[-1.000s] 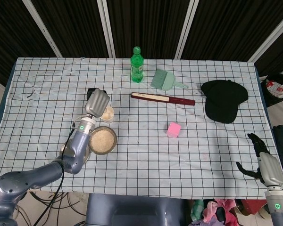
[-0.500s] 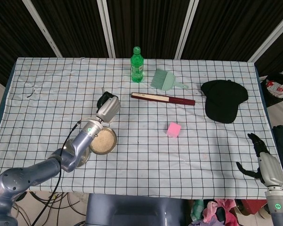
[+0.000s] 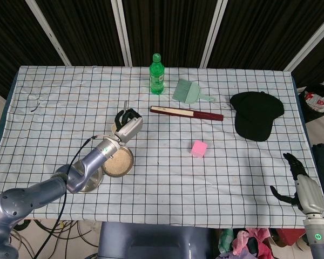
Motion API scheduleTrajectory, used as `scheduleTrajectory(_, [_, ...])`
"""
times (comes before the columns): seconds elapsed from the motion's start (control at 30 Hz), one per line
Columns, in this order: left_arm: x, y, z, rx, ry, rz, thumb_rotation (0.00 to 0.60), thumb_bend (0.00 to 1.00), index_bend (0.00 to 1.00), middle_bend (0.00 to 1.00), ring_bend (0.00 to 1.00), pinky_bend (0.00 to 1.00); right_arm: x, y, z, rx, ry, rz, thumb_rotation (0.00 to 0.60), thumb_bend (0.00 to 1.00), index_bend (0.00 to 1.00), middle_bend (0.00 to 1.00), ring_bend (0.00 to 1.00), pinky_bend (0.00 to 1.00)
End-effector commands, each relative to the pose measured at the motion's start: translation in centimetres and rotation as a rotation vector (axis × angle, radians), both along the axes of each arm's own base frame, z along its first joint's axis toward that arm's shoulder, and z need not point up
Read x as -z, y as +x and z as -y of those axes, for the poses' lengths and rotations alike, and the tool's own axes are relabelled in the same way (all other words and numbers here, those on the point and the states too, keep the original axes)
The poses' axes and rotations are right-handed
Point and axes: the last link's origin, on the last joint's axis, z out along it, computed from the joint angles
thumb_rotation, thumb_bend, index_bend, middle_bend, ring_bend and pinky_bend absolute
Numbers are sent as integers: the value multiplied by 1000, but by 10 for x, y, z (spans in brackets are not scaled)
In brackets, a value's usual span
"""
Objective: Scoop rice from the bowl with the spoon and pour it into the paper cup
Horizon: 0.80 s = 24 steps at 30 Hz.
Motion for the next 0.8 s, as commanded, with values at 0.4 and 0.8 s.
scheduleTrajectory(0.4, [-4,-3,3,34,3,-47,600,559,805,1000,1000,1000,0,0,0,1,1,1,600,254,0,0,0,194])
scheduleTrajectory(0.8, [-25,-5,6,-153,68,260,600,559,806,1000,1000,1000,0,0,-1,0,1,2,600,253,0,0,0,194])
